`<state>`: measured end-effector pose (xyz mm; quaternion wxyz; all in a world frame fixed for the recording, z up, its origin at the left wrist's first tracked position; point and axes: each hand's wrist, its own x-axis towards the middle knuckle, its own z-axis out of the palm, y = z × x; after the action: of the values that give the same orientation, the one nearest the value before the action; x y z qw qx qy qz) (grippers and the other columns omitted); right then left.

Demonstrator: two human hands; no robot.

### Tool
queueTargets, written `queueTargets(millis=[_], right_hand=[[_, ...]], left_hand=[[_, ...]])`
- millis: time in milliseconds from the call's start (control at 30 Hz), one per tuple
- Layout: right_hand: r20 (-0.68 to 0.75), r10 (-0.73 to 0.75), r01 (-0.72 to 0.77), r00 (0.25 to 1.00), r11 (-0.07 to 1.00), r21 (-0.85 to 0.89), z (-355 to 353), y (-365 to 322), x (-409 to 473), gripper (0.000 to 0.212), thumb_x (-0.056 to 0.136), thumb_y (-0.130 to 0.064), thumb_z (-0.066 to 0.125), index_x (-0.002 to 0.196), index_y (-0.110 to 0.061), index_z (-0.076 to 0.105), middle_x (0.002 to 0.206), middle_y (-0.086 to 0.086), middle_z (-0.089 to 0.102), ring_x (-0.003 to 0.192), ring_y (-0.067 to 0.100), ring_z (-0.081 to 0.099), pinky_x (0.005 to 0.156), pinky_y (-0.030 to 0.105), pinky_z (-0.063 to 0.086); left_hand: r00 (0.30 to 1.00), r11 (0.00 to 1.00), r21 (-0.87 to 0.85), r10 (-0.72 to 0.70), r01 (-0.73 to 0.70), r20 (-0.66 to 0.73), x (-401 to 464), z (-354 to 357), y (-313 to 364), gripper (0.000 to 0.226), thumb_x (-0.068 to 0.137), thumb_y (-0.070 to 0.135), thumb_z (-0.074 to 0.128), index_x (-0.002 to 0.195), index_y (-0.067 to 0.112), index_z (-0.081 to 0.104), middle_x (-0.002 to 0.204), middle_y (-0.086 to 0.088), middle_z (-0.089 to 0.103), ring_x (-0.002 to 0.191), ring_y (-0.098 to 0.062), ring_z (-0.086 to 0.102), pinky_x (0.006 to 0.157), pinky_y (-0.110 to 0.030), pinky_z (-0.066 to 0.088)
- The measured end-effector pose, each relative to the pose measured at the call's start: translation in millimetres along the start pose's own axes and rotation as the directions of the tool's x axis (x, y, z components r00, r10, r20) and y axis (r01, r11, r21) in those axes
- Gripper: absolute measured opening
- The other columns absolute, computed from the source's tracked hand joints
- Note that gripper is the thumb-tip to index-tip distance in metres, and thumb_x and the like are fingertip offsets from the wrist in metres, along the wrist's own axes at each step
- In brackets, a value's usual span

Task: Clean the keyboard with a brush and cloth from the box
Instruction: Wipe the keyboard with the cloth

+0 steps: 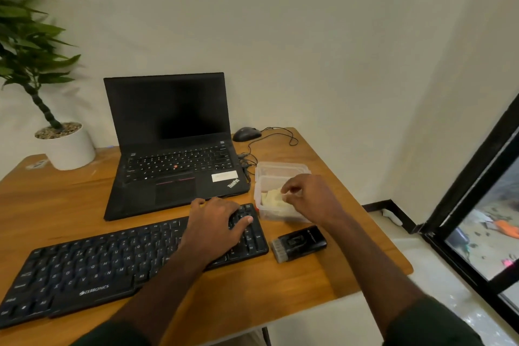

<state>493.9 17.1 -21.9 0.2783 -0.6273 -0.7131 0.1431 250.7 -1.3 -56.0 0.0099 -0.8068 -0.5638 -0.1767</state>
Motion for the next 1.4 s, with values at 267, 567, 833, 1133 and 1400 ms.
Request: queueTargets(millis=[267,567,833,1133,1400], right_hand=[[0.362,0.11,-0.064,0.926,0.989,-0.137,16,5,49,0.035,0.079,-0.008,0.082,0.113,-0.016,0.078,0.112,0.0,0.075,0.102,0.015,0.067,0.095,0.024,0.051],[0.212,0.112,-0.083,0.971,0.987,-0.137,37,11,51,0.019,0.078,-0.014,0.084,0.096,-0.018,0.079,0.105,0.004,0.073,0.089,0.019,0.069,0.088,0.037,0.059],[-0.063,-0.027,0.045,0.998,0.953,0.301,6,-6,28,0.014,0.088,-0.01,0.076,0.099,-0.016,0.079,0.091,-0.01,0.074,0.08,-0.001,0.067,0.073,0.015,0.05],[-0.102,-0.331,0.344,0.938,0.852,0.396,26,-79,-26,0.032,0.085,-0.008,0.078,0.107,-0.031,0.077,0.113,-0.02,0.07,0.116,0.003,0.059,0.1,0.02,0.049],[0.075,0.32,-0.133,0.944,0.164,0.977,67,-134,-65,0.084,0.058,-0.06,0.09,0.13,-0.033,0.057,0.13,-0.003,0.067,0.119,0.022,0.065,0.098,0.048,0.055]], left_hand=[[0.999,1.0,0.005,-0.019,0.019,0.045,16,-4,1,0.065,0.088,0.072,0.031,0.132,0.032,0.057,0.132,0.013,0.062,0.124,-0.007,0.05,0.107,-0.041,0.028],[0.988,0.997,0.003,-0.083,0.083,0.133,14,-11,-2,0.071,0.085,0.074,0.026,0.139,0.034,0.051,0.139,0.012,0.057,0.128,-0.007,0.046,0.11,-0.04,0.026],[0.984,0.849,-0.519,-0.159,0.095,-0.08,12,-34,9,0.04,0.093,0.054,0.059,0.119,0.026,0.07,0.11,0.015,0.072,0.101,0.003,0.062,0.09,-0.027,0.05],[0.933,0.184,-0.943,-0.283,0.279,0.221,4,-67,1,0.024,0.092,0.026,0.068,0.097,0.004,0.074,0.09,-0.017,0.074,0.078,-0.029,0.068,0.068,-0.038,0.054],[0.913,-0.272,-0.935,-0.275,0.228,0.302,-31,-90,-38,0.033,0.094,0.018,0.06,0.121,0.0,0.064,0.117,-0.023,0.069,0.11,-0.036,0.066,0.091,-0.048,0.056]])
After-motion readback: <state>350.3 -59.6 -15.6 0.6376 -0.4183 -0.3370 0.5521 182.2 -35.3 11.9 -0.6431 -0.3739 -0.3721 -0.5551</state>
